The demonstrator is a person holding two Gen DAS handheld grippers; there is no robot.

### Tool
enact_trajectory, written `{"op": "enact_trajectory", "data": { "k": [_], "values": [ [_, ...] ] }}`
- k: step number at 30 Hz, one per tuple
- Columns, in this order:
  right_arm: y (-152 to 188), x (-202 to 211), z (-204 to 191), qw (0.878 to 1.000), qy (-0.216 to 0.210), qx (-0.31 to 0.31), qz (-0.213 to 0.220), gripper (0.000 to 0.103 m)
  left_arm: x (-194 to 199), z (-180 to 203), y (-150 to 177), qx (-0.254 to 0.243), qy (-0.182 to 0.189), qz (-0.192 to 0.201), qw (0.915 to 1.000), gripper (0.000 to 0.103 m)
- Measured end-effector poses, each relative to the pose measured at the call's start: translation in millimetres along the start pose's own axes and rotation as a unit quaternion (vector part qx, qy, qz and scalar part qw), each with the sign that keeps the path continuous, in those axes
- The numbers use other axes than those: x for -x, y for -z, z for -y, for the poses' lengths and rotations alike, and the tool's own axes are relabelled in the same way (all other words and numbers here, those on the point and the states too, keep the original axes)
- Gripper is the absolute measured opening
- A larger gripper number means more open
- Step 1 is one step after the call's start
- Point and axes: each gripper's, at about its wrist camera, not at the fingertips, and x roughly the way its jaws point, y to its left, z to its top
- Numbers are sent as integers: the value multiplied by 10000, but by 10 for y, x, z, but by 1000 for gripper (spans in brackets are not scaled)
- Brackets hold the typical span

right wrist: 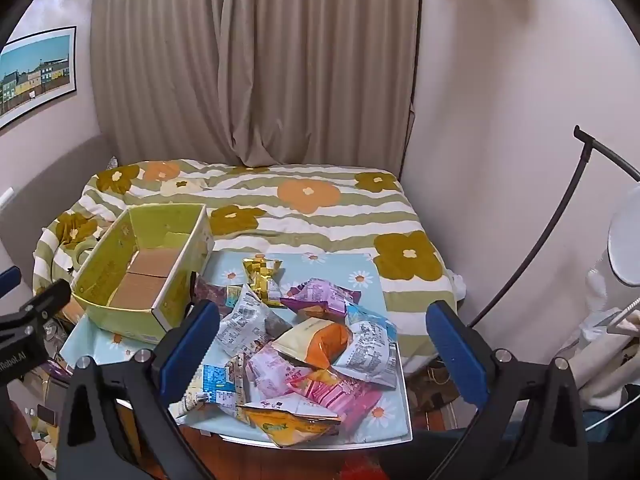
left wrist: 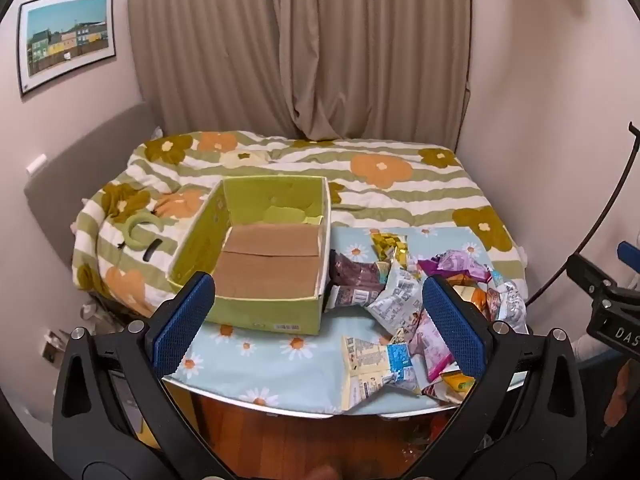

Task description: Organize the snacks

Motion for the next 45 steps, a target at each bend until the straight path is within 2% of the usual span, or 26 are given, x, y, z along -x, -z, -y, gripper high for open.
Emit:
{"op": "enact_trajectory", "data": {
  "k": [7, 15, 45],
  "values": [
    [-8, 11, 64, 9999, -132, -29, -6, 103, -35, -66, -10, -81, 24, 81, 9999, 102],
    [9, -48, -113, 10000, 21, 2, 16, 103, -64, -118, -54, -115, -39, 131, 9998, 102],
    [6, -66, -187, 9999, -89, 51, 9, 103, -96, -160, -35, -61, -48, 133, 9999, 102]
  ]
}}
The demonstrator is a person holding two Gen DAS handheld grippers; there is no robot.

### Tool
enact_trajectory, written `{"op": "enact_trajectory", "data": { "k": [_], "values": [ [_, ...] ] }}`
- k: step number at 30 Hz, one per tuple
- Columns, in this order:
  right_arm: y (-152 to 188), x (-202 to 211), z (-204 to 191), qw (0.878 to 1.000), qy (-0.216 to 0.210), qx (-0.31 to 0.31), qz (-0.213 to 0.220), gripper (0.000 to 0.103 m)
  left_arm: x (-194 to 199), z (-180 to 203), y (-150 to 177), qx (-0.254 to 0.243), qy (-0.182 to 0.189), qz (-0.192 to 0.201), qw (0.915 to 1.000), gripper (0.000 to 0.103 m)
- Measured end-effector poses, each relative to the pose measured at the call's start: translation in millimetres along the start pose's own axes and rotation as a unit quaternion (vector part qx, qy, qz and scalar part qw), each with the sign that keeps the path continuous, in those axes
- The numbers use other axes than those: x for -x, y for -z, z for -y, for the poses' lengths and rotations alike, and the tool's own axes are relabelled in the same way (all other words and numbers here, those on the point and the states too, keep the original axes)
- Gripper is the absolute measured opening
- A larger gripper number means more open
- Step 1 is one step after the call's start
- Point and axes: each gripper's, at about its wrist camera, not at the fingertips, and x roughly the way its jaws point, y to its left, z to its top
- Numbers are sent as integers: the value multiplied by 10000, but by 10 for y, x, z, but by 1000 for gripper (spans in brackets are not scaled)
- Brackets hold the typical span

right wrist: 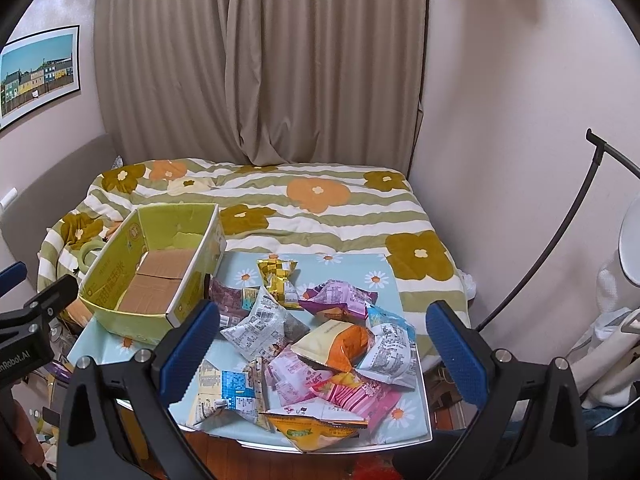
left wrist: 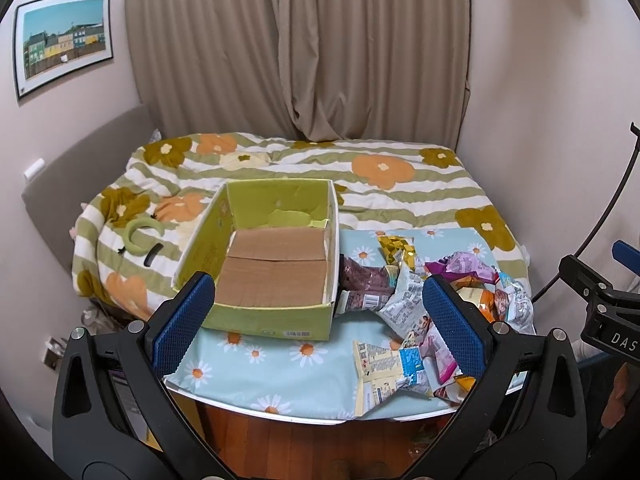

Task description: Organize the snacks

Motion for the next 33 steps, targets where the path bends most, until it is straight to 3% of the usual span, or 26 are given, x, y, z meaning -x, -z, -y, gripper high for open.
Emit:
{"op": "enact_trajectory", "data": {
  "k": [33],
  "values": [
    [-16, 1, -11, 10000, -10, 9, -17, 103, -22, 17, 15, 6, 17, -25, 10000, 102]
  ]
}}
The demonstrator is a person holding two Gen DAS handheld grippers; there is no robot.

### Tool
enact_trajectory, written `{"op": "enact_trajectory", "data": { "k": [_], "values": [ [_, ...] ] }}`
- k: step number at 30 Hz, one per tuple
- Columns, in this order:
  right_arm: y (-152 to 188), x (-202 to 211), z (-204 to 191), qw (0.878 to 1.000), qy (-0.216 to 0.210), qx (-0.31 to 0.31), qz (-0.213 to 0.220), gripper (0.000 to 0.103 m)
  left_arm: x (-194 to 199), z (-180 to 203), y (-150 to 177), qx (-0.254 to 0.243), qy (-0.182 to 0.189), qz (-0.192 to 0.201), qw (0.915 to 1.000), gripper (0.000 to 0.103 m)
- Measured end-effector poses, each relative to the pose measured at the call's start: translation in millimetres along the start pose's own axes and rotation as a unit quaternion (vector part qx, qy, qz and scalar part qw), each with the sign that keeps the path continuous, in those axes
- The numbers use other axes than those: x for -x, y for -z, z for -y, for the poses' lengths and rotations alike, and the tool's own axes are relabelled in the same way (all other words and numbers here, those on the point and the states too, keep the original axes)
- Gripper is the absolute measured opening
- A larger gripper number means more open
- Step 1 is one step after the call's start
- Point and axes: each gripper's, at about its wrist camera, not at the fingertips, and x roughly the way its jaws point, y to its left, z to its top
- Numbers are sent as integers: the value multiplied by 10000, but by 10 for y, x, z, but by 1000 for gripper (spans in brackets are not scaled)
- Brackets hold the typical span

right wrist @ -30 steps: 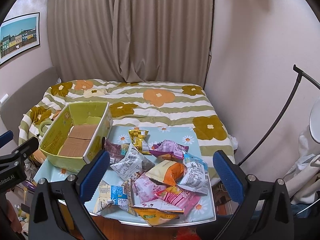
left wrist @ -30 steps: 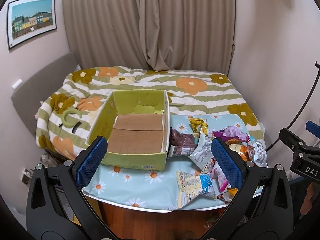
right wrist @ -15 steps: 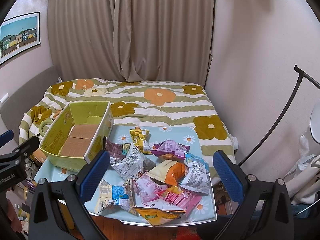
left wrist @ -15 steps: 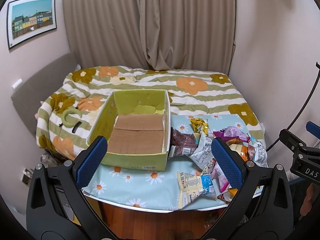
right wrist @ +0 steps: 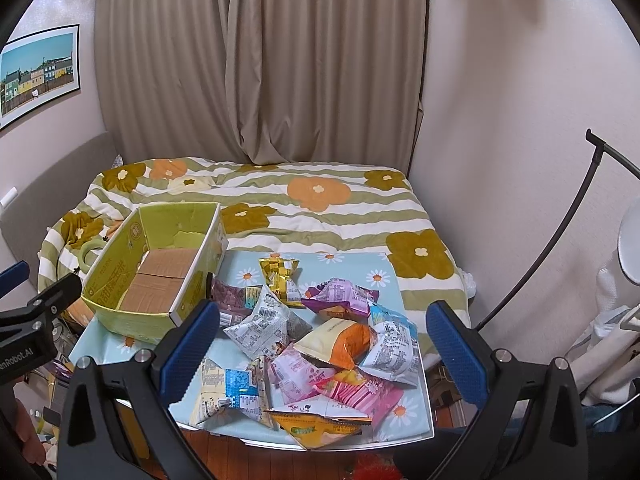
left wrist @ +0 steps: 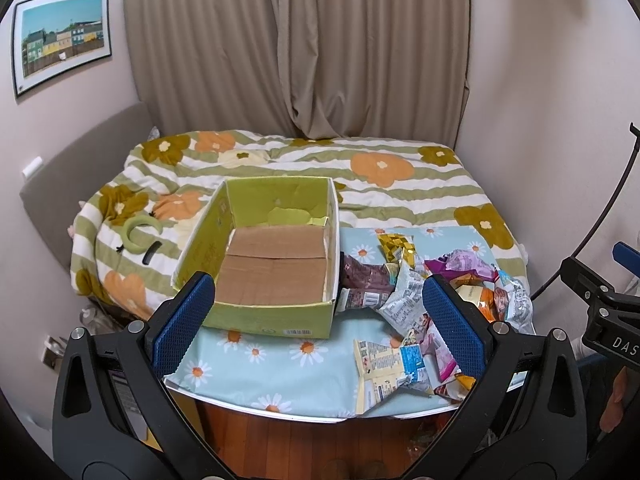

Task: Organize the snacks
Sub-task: 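Grasp the cream-blue snack packet with the left tool while the right tool grasps the yellow barbecue chip bag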

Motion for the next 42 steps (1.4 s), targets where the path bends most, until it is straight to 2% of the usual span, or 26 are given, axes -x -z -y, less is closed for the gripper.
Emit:
{"op": "enact_trajectory", "data": {
  "k": [11, 17, 21, 26, 32, 38, 42],
  "values": [
    [-13, 11, -6, 10000, -3, -14, 3, 103, -7, 36, 56, -6, 24, -13, 10000, 102],
    [12, 34, 69, 9999, -1, -111, -54, 103, -18, 71, 159, 56, 136, -191, 9997, 102],
    [115, 20, 178, 9996, 2, -194, -196, 103, -98, 114, 255, 141, 237, -493, 9984, 102],
    [353, -121, 332, 9981, -103, -275, -542, 103, -315, 183, 463, 296, 313, -1053, 9935, 102],
    [789, -429, 416, 9939, -487, -276, -948, 103, -738, 310, 804, 434, 350, -1673, 9843, 102],
    [1268, -810, 366, 9876, -715, -200, -1385, 103, -1316, 494, 1140, 521, 681, -2344, 9683, 102],
    [1485, -957, 313, 9862, -790, -112, -1452, 103, -1634, 647, 1266, 477, 847, -2606, 9605, 102]
  ]
}}
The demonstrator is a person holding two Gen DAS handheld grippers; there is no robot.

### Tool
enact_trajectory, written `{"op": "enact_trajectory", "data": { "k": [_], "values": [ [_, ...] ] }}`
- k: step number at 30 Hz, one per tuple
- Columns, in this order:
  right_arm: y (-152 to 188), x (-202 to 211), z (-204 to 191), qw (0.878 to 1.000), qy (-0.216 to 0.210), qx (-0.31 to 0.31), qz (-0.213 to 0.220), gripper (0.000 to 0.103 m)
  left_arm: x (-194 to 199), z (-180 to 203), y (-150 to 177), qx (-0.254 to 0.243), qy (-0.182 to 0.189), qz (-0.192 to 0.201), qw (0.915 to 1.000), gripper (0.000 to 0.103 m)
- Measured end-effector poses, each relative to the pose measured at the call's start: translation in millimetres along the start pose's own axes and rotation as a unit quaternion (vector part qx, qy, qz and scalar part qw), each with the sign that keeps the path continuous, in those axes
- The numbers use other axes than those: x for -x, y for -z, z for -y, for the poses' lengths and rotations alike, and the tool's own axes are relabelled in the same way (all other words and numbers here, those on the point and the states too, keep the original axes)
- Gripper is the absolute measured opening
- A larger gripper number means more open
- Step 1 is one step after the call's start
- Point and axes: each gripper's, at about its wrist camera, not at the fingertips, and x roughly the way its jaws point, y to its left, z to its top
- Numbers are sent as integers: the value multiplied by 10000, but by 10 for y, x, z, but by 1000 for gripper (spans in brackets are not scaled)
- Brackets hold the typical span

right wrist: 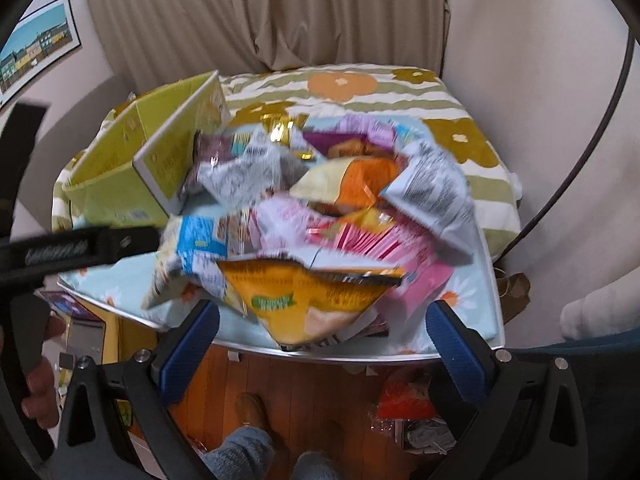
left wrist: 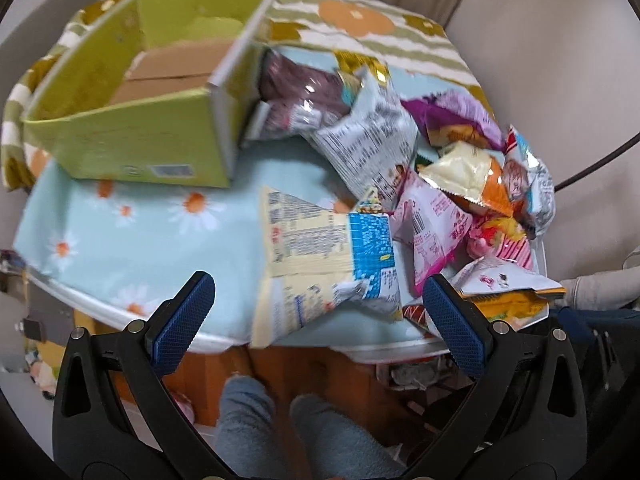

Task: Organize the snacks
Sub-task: 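Grasp the cream-blue snack packet with the left tool while the right tool grasps the yellow barbecue chip bag, then carry both packets over the box and release them inside with both tools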

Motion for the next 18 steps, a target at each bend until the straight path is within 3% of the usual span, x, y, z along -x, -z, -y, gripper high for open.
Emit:
{"op": "enact_trajectory", "data": {
  "k": [6, 13, 18],
  "values": [
    [66, -282, -73, 9993, 228, 284, 76, 103, -423, 108, -64, -207, -93, -338, 9992, 102],
    [81, -522, -133, 9987, 259, 417, 105, 102, -751, 25, -97, -100, -140, -557, 9983, 102],
    [63, -628, -153, 9984, 231, 491, 141, 94, -834, -51, -89, -65, 101, -672, 9977, 87]
  ]
}}
